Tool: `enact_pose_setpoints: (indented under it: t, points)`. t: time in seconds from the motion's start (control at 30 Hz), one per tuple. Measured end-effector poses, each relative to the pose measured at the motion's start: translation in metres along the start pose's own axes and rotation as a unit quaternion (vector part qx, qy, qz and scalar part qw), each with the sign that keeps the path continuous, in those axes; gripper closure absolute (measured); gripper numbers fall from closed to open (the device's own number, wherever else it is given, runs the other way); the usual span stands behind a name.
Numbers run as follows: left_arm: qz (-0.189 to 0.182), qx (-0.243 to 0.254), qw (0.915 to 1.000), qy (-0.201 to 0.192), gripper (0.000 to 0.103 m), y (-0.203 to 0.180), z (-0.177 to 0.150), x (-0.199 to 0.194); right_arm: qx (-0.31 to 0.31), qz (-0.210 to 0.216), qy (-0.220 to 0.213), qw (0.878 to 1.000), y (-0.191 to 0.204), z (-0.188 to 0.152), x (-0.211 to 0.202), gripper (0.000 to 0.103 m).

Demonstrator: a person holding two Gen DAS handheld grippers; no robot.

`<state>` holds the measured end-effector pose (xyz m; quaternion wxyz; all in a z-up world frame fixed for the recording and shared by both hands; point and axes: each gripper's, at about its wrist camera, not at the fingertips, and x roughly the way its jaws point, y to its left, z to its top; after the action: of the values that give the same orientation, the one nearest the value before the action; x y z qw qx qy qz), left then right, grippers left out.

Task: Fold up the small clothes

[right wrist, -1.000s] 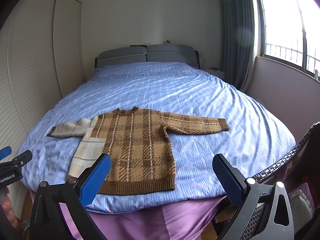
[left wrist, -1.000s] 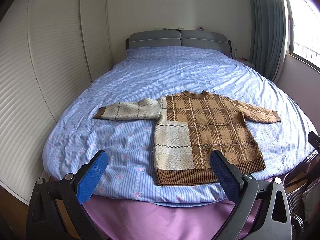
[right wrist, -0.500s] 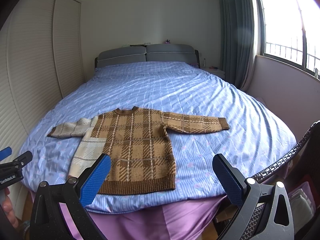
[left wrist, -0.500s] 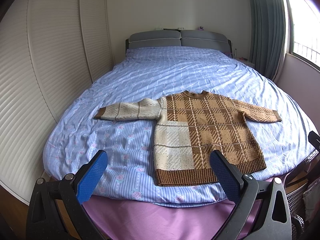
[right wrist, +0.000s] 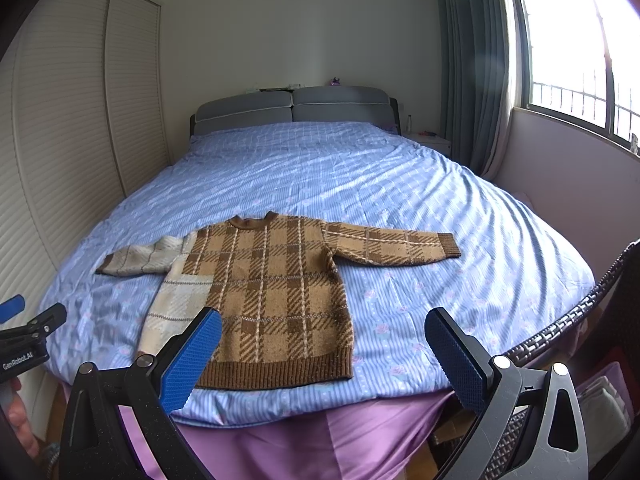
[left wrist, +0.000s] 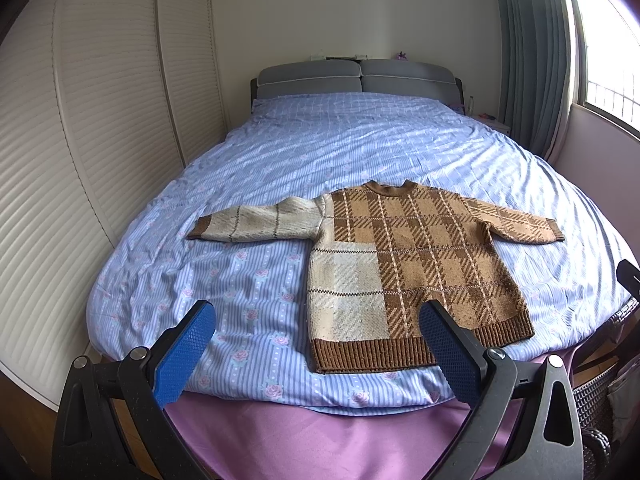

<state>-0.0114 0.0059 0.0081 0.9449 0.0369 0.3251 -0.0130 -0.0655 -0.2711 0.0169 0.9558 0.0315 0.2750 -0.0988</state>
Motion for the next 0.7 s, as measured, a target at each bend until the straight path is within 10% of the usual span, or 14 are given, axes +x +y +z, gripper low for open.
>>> enact_pose_setpoints:
  t: [0.7]
  points:
    - [-0.017,0.021,0.9992,-0.031,0.0,-0.045,0.05,0.054,0.047,-0.005,-0.013,0.999,-0.033,0.032,0.054,0.001]
